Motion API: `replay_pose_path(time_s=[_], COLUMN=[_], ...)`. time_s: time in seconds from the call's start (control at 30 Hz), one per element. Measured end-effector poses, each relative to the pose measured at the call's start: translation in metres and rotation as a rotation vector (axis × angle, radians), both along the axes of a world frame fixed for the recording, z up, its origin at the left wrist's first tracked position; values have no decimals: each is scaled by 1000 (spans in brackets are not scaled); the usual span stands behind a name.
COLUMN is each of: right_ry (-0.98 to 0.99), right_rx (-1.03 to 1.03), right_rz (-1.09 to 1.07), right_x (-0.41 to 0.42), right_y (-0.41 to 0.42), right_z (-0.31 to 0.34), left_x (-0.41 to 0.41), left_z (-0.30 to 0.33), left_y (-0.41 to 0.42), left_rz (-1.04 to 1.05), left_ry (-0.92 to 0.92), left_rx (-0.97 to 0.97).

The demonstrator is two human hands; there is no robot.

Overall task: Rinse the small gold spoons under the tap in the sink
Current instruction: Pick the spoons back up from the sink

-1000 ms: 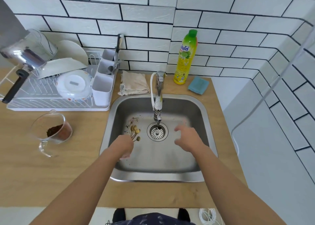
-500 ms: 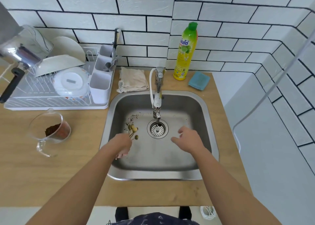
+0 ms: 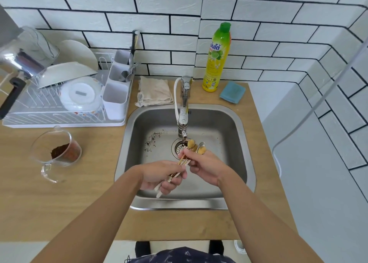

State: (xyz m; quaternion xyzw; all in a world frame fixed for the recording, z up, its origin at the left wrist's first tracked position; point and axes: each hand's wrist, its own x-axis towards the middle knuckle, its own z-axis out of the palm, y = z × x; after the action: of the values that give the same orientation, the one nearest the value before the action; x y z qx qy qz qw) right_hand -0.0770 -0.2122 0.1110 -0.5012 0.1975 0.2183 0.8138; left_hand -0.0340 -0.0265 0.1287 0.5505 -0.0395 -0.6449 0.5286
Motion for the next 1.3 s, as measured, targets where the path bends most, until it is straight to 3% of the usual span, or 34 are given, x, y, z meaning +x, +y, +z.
replay_pose_path(time_s=[0.23,0.3,0.4,0.5,0.6,0.7,0.83,0.9,1.0,1.13,1.3], right_ry=[-103,-118,-138,-145,-172,-197,-183,-235,-371,-588,-653], right_rx=[-85,-63,-47,-95,-108,-106,-155,-191,-183,-230,-506], right_rz=[-184,-308,-446,-468,-497,-531,-487,-432,-399,-365,-272], right_x=[-5,-7,-12,-15,-18,-16,-17,-18,-6,54,148], right_y=[-4,-9,-11,1,19,23,22,21,18,26,66], right_z=[-5,-7,-10,-13,-15,-13,2,16,57,114,139], left_x=[2,0,-12,-24,-19,-12,-15,-19,-7,50,117], left_z=[1,-7,-28,-33,-21,-17,-13,-7,13,55,80], left_y=[-3,1,1,-26,-54,-64,-61,-49,-16,32,73], left_rz=[107,362,920,1146,1288,1332,1304,1286,1316,1408,1399], left_ry=[-24,22,56,1,-136,-270,-305,-367,-609,-820,-978], left_rx=[0,28,50,29,129,215,259,211,64,-23,154])
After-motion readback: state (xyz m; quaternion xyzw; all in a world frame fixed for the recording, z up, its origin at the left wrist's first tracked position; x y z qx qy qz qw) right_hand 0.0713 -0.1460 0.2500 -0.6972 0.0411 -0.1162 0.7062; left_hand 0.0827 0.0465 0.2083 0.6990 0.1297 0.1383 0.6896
